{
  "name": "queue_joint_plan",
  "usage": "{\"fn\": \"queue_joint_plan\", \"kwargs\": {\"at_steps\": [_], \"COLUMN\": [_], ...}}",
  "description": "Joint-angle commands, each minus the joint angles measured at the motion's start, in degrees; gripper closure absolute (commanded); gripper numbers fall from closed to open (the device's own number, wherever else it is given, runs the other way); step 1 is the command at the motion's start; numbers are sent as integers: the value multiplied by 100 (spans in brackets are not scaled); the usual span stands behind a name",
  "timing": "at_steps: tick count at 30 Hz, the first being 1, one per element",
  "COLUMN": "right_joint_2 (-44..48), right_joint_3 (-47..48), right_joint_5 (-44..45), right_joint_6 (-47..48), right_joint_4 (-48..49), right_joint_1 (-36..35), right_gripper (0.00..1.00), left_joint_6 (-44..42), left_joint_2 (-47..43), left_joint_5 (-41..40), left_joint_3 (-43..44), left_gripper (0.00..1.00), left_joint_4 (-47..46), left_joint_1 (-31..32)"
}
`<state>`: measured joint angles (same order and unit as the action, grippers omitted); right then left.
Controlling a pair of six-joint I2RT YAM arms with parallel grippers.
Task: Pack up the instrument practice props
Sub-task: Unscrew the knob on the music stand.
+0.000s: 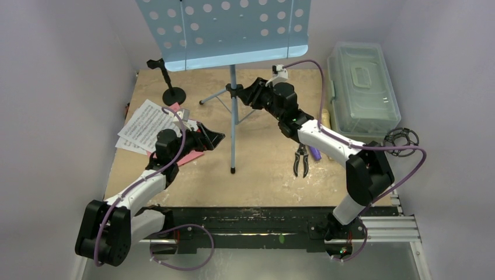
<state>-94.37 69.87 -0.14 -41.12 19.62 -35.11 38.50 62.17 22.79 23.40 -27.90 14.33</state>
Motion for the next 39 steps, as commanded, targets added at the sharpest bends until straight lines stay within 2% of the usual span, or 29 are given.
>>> {"fn": "queue_joint_plan", "kwargs": {"at_steps": [1,13,22,25,34,39], "right_joint_2": [-34,-75,-136,-96,-83,-47], "right_joint_3": [187,116,124,57,-1,-107], "right_joint_5": [34,-191,-496,-547,-661,-925], "right_joint_6": [-1,204,406,429,505,1086], "right_joint_4": [68,284,476,490,553,852], "right_joint_1": [29,26,29,24,27,28], "right_gripper": [61,70,60,60,73,90], "left_joint_6": [-141,-138,-149,-150,-145,-145], "left_joint_2": [41,41,40,48,49,65], "left_joint_5": [-15,1,-4,-11,-10,-19], "left_joint_3": [256,278,274,273,271,271], "left_gripper": [13,13,13,13,13,13], "left_joint_4": [-137,-101,-88,-87,-84,-76], "left_joint_1": [35,35,35,35,35,35]}}
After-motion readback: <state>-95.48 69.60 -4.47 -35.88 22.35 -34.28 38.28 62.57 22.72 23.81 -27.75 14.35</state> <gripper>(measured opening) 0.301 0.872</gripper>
